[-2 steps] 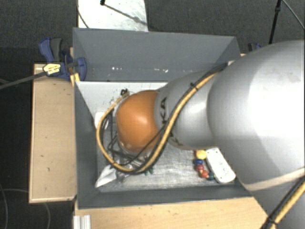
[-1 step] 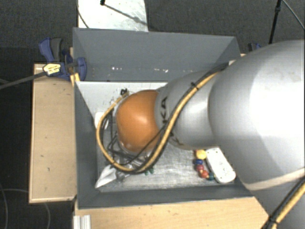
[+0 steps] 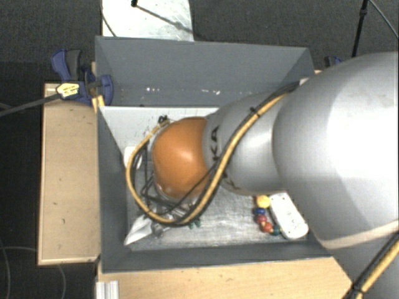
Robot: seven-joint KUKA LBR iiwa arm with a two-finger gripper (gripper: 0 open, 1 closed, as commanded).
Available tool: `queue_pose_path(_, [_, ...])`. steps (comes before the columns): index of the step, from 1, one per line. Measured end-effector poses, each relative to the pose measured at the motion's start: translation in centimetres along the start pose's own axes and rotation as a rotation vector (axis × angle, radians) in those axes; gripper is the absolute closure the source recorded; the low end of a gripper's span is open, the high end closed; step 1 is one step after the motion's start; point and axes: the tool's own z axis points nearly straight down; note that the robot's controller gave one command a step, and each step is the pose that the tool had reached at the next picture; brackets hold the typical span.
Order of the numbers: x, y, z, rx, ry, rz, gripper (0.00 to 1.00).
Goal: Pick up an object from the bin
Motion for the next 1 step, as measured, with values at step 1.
queue_pose_path(1, [0.03, 0.03, -0.21, 0.000, 0.002, 0.014, 1.00])
